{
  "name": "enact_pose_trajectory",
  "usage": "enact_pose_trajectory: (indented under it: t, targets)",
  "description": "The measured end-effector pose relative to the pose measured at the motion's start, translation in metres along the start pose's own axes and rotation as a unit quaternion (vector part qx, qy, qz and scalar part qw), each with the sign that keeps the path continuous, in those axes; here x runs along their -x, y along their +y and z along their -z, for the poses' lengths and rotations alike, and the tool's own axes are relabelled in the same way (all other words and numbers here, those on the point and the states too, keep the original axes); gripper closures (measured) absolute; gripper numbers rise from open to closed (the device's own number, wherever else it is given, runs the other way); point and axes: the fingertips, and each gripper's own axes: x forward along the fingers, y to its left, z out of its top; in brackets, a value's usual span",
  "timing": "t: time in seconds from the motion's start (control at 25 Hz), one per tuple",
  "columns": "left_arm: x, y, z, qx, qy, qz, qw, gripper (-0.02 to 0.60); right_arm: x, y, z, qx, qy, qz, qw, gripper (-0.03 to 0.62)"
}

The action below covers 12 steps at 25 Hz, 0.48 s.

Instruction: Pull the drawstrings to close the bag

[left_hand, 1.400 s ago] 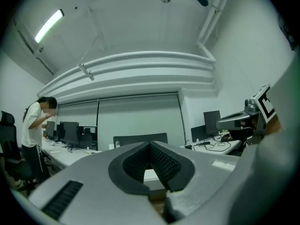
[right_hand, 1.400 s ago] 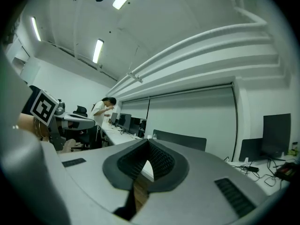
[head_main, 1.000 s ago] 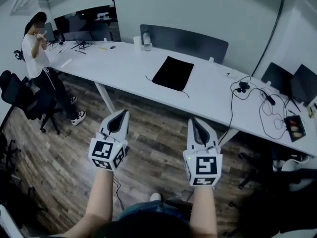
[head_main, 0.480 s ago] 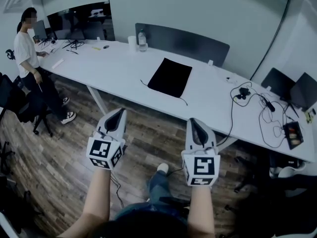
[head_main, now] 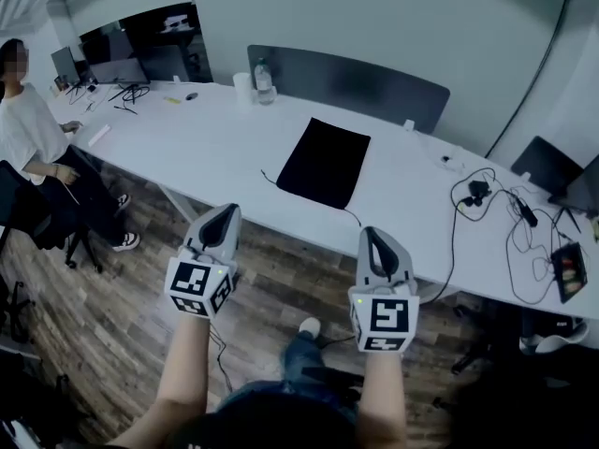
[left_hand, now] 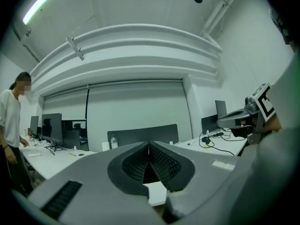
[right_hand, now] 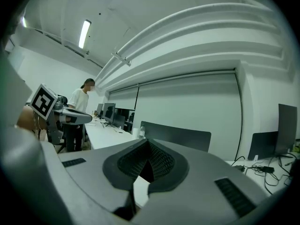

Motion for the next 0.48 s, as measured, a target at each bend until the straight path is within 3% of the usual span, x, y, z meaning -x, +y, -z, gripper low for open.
enact_pose_trajectory:
  t: [0.48]
  targets:
    - [-0.144, 0.042, 0.022, 0.01, 0.03, 0.013, 0.9994, 0.581, -0.12, -0.067, 0.025, -0.006, 0.029, 0.016, 0.999, 0.6]
